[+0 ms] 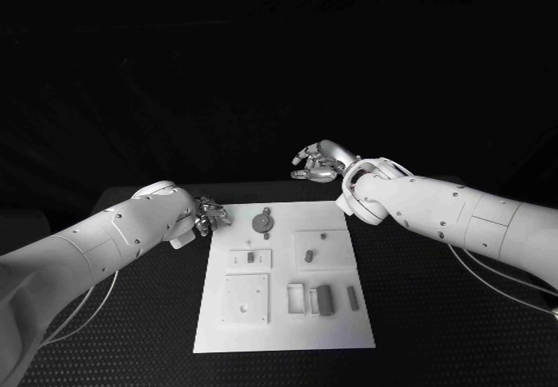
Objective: Assemble the parts on the task board
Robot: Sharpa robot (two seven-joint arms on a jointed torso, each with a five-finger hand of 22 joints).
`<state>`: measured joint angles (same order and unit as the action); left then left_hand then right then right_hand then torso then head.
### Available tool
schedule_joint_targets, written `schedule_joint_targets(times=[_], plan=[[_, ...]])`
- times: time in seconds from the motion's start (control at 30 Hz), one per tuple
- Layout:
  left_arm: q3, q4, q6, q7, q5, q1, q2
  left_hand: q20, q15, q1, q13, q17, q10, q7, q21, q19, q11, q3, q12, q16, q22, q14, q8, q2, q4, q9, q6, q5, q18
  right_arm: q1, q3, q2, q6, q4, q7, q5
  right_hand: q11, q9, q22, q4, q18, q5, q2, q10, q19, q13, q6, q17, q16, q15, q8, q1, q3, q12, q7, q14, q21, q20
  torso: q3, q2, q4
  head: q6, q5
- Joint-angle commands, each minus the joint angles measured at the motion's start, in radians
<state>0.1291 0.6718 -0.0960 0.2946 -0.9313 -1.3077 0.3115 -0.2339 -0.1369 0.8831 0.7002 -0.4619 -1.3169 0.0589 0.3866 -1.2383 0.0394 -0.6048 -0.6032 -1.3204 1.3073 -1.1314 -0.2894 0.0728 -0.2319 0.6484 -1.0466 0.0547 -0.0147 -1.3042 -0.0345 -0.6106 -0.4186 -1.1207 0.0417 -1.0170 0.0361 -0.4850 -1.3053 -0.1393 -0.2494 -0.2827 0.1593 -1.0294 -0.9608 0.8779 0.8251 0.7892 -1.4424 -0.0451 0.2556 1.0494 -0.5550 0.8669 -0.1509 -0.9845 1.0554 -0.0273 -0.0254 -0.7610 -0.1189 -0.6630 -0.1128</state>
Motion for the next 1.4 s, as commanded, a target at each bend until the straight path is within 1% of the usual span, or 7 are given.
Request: schedule_joint_targets(times=[0.03, 0.47, 0.7, 0.87, 0.97, 1.07, 1.4], plan=[[-0.003, 0.052, -0.007, 0.014, 0.077, -0.012, 0.027, -0.004, -0.009, 0.01, 0.002, 0.001, -0.007, 0.01, 0.006, -0.002, 0.003, -0.007, -0.007, -0.007, 0.026, -0.002, -0.004, 0.024, -0.002, -0.001, -0.02, 0.0, 0.014, 0.0, 0.001, 0.005, 0.013, 0.019, 0.006, 0.006, 0.027, 0.001, -0.001, -0.005, -0.012, -0.004, -0.006, 0.091, 0.006, -0.002, 0.015, -0.001, 0.003, 0.002, -0.004, -0.002, 0.0, 0.005, -0.023, 0.006, -0.004, 0.0, 0.0009, 0.002, 0.0005, 0.001, 0.003], [0.003, 0.399, 0.124, 0.103, 0.116, -0.044, 0.213, -0.008, -0.013, -0.001, 0.003, 0.0, -0.017, 0.005, 0.018, -0.007, 0.008, -0.013, -0.013, -0.015, 0.026, -0.01, -0.006, 0.025, -0.012, -0.001, -0.035, 0.002, 0.014, 0.0, 0.0, 0.039, 0.04, 0.093, 0.014, 0.018, 0.03, 0.002, 0.0, -0.005, -0.012, -0.005, -0.007, 0.103, 0.02, -0.008, 0.013, -0.008, 0.017, 0.006, -0.004, -0.006, -0.002, -0.005, -0.025, 0.019, -0.016, -0.005, 0.0153, 0.036, -0.0086, -0.018, 0.017], [0.03, 0.526, 0.18, 0.147, 0.097, -0.044, 0.269, -0.011, -0.016, -0.006, 0.004, 0.0, -0.024, 0.002, 0.024, -0.012, 0.01, -0.016, -0.015, -0.019, 0.026, -0.015, -0.006, 0.026, -0.015, -0.002, -0.041, 0.002, 0.013, 0.001, -0.003, 0.062, 0.078, 0.129, 0.033, 0.041, 0.061, 0.001, 0.073, -0.011, -0.005, -0.005, -0.009, 0.149, 0.132, -0.209, -0.014, -0.101, 0.23, 0.041, -0.001, -0.02, -0.026, -0.184, -0.047, 0.092, -0.179, -0.069, 0.0219, 0.048, -0.0104, -0.027, 0.03], [0.068, 0.577, 0.198, 0.166, 0.058, -0.043, 0.29, -0.013, -0.018, -0.009, 0.004, 0.001, -0.029, 0.001, 0.029, -0.015, 0.012, -0.018, -0.016, -0.021, 0.026, -0.019, -0.006, 0.027, -0.019, -0.003, -0.044, 0.001, 0.013, 0.002, -0.004, 0.066, 0.092, 0.143, 0.048, 0.07, 0.105, -0.003, 0.169, -0.023, 0.01, -0.004, -0.014, 0.165, 0.22, -0.404, -0.051, -0.198, 0.501, 0.097, 0.004, -0.024, -0.04, -0.35, -0.059, 0.133, -0.349, -0.122, 0.0248, 0.051, -0.0116, -0.033, 0.033], [0.092, 0.6, 0.208, 0.175, 0.035, -0.043, 0.3, -0.014, -0.018, -0.01, 0.004, 0.001, -0.031, 0.0, 0.031, -0.016, 0.013, -0.019, -0.017, -0.022, 0.026, -0.021, -0.006, 0.027, -0.021, -0.003, -0.046, 0.001, 0.013, 0.003, -0.004, 0.067, 0.098, 0.148, 0.055, 0.085, 0.114, -0.006, 0.224, -0.031, 0.026, -0.003, -0.017, 0.147, 0.295, -0.477, -0.062, -0.276, 0.696, 0.154, 0.012, -0.023, -0.043, -0.395, -0.059, 0.174, -0.452, -0.151, 0.0229, 0.05, -0.0113, -0.033, 0.036], [0.109, 0.613, 0.21, 0.178, 0.029, -0.043, 0.3, -0.014, -0.019, -0.012, 0.004, 0.001, -0.033, 0.0, 0.032, -0.017, 0.013, -0.02, -0.017, -0.023, 0.026, -0.023, -0.006, 0.027, -0.023, -0.003, -0.047, 0.001, 0.013, 0.003, -0.004, 0.066, 0.102, 0.148, 0.058, 0.088, 0.119, -0.005, 0.243, -0.034, 0.027, -0.004, -0.022, 0.138, 0.314, -0.53, -0.069, -0.305, 0.797, 0.168, 0.017, -0.018, -0.034, -0.422, -0.058, 0.165, -0.494, -0.164, 0.0223, 0.048, -0.0113, -0.035, 0.036], [0.111, 0.609, 0.209, 0.178, -0.023, -0.013, 0.281, -0.015, -0.02, -0.015, 0.004, 0.001, -0.035, -0.001, 0.035, -0.019, 0.014, -0.02, -0.018, -0.024, 0.025, -0.025, -0.006, 0.027, -0.024, -0.004, -0.05, 0.001, 0.013, 0.004, -0.004, 0.066, 0.114, 0.147, 0.071, 0.105, 0.135, 0.006, 0.292, -0.034, 0.061, -0.004, -0.032, 0.136, 0.452, -0.642, -0.084, -0.337, 0.964, 0.201, 0.022, -0.012, -0.024, -0.491, -0.058, 0.184, -0.632, -0.196, 0.0218, 0.047, -0.0106, -0.043, 0.036]])
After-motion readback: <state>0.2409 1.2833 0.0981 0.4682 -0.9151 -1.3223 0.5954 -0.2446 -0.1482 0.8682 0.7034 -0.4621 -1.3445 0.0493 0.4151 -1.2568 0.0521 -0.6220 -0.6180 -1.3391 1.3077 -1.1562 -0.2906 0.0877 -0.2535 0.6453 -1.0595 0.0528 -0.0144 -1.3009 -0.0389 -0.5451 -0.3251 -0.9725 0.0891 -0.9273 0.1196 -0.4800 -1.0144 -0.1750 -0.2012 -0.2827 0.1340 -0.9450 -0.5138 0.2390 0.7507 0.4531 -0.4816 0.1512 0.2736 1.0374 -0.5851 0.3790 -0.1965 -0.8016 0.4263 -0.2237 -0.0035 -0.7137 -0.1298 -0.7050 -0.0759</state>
